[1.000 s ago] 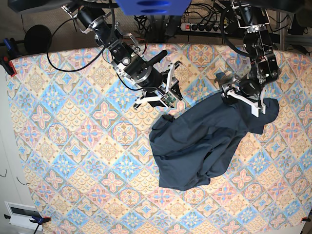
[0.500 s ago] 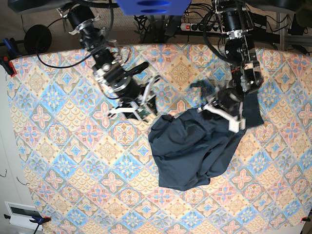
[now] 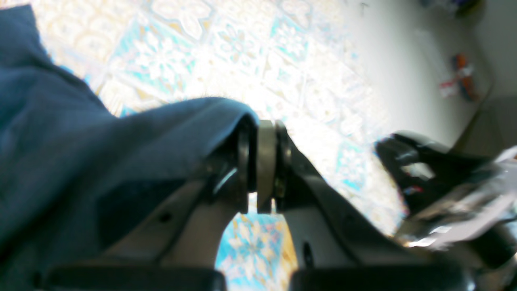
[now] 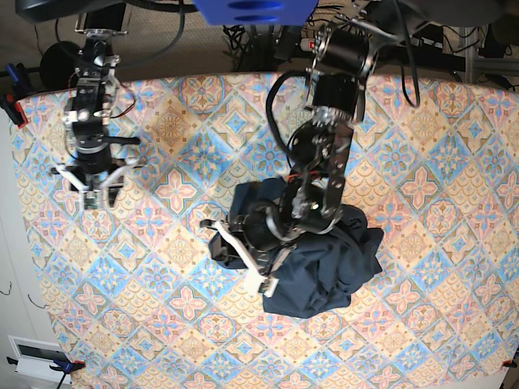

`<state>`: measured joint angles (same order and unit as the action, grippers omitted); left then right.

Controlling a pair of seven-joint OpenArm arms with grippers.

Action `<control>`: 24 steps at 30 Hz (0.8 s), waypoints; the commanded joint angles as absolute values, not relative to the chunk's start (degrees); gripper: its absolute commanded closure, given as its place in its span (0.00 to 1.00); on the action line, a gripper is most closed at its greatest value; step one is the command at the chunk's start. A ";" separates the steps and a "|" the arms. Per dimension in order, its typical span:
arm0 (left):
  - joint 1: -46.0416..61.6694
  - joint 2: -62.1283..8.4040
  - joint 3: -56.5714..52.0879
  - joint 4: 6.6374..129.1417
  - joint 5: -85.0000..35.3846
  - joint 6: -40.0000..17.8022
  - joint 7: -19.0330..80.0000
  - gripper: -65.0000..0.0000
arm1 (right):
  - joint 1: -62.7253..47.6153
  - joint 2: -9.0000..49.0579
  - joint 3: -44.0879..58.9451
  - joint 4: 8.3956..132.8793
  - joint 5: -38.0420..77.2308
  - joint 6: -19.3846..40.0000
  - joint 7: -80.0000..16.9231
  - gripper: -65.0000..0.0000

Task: Layout the t-shirt on the table in an organized manner, then fold the t-shirt properly
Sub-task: 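Reach the left gripper into the t-shirt bundle and grasp fabric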

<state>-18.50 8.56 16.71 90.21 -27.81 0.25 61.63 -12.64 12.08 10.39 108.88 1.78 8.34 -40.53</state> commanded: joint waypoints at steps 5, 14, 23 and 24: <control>-26.24 9.00 21.14 89.80 -28.70 -1.27 58.95 1.00 | -12.00 12.53 15.78 110.20 2.07 8.40 -38.90 0.70; -28.62 9.00 27.12 90.07 -28.09 -14.02 67.91 1.00 | -11.74 12.44 15.96 110.11 10.33 8.40 -38.90 0.70; -28.09 -0.22 22.02 90.24 -28.79 -14.29 68.00 0.94 | -11.91 12.44 5.49 110.11 13.23 8.40 -38.90 0.70; -27.82 -1.45 20.09 90.24 -28.79 -14.29 68.00 0.94 | -11.91 12.44 3.82 110.11 13.14 8.40 -38.90 0.70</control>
